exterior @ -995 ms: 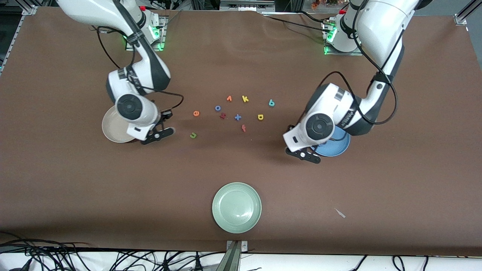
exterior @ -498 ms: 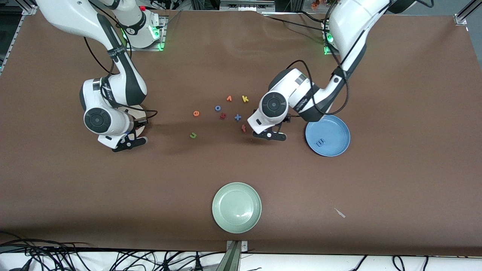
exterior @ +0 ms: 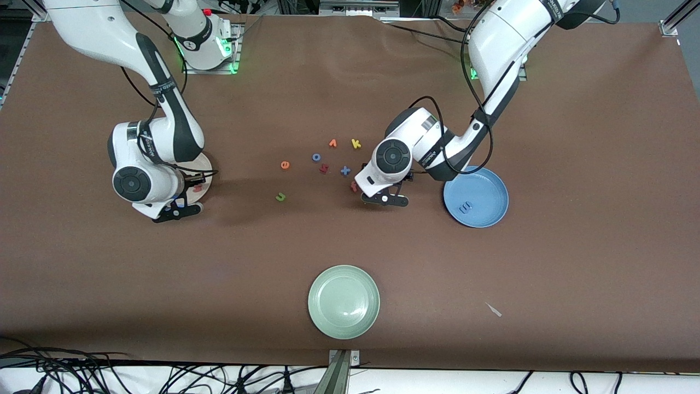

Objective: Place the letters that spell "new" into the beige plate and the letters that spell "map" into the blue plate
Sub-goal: 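Place the pink w on the white plate while the left gripper reaches the yellow letter, then carry the yellow letter to the blue plate while the right gripper grasps the green n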

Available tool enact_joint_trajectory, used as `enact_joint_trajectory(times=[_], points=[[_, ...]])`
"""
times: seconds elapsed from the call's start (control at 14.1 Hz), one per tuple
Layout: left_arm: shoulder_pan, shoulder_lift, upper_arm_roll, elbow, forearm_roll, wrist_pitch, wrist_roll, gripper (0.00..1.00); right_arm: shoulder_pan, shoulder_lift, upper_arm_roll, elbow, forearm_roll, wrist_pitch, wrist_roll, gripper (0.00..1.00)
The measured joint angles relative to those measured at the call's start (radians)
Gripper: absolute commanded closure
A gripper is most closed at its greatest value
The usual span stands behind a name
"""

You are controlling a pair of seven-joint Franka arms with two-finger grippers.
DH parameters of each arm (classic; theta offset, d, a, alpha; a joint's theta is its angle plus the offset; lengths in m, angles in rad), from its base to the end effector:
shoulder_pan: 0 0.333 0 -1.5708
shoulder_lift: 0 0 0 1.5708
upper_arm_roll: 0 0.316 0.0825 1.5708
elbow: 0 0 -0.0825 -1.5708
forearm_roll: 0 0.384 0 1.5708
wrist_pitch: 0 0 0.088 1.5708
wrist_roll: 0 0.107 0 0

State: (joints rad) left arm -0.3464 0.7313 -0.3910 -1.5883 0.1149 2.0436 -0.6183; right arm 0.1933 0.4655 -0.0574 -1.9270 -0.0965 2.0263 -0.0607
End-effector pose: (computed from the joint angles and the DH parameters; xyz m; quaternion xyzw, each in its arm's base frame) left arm 0.5215 -0.4227 0.2138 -0.9886 0.0597 0.1384 0.0022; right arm 0.5769 0.0740 0.2226 0.9739 0.1256 -0.1797 0.0587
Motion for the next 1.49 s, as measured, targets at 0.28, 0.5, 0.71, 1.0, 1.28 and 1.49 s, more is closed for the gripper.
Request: enact_joint_trajectory(times=[0.28,0.5,0.71,1.0,1.28,1.49], points=[[-0.009,0.000,-0.001,-0.027,0.000,0.032,-0.002,0.00,0.012,-0.002,0.075,0.122,0.001,-0.105,0.000,0.00],[-0.007,-0.001,-0.001,-0.053,0.000,0.074,-0.022,0.00,0.024,0.000,0.144,0.154,0.006,-0.102,0.001,0.00],[-0.007,-0.012,-0.002,-0.112,0.000,0.138,-0.049,0.00,0.026,0.009,0.199,0.155,0.016,-0.043,0.000,0.00],[-0.006,-0.043,-0.002,-0.207,0.000,0.234,-0.065,0.00,0.053,0.052,0.244,0.154,0.016,0.081,0.000,0.00],[-0.008,-0.055,-0.004,-0.242,0.000,0.256,-0.082,0.13,0.084,0.097,0.246,0.133,0.015,0.227,-0.031,0.00],[-0.012,-0.055,-0.004,-0.254,0.000,0.291,-0.083,0.29,0.091,0.113,0.249,0.107,0.014,0.302,-0.091,0.00]])
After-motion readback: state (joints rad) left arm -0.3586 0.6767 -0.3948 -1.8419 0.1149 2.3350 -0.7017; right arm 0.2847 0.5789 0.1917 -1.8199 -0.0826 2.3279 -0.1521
